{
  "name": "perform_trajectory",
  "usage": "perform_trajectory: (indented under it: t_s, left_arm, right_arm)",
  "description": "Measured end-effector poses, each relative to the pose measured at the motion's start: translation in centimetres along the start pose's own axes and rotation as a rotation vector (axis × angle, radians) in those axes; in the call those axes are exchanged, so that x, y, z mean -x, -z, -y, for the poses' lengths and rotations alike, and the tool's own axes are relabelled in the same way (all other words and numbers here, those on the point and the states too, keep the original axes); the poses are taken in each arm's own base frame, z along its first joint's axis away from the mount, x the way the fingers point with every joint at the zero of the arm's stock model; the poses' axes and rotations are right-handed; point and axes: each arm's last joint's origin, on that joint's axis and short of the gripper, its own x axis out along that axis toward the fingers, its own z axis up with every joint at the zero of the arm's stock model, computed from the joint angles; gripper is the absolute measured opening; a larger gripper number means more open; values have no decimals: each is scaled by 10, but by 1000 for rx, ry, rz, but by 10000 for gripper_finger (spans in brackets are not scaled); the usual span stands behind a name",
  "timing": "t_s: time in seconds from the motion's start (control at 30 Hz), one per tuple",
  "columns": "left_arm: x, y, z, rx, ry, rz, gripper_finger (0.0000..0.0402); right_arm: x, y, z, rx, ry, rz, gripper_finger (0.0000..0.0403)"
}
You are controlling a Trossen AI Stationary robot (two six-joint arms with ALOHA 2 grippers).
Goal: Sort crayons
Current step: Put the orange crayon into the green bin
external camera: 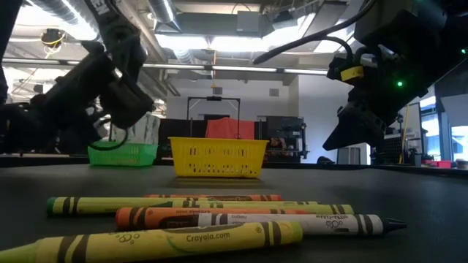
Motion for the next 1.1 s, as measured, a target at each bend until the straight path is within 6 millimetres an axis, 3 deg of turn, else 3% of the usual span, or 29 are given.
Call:
perform_trajectory:
  t_s: [0.23,0.57,1.1]
  left_arm:
    - [-22,-13,-11,31,-111,-95,178]
    - [-47,-34,-21,24,-97,-247,178]
    - [-52,-38,-19,10,-78,-249,178]
  right_arm:
    - [0,0,0,-3,-1,1,192]
    - [0,-1,-1,-11,-23,-5,192]
    - [0,-1,-2,-10,-30,-6,192]
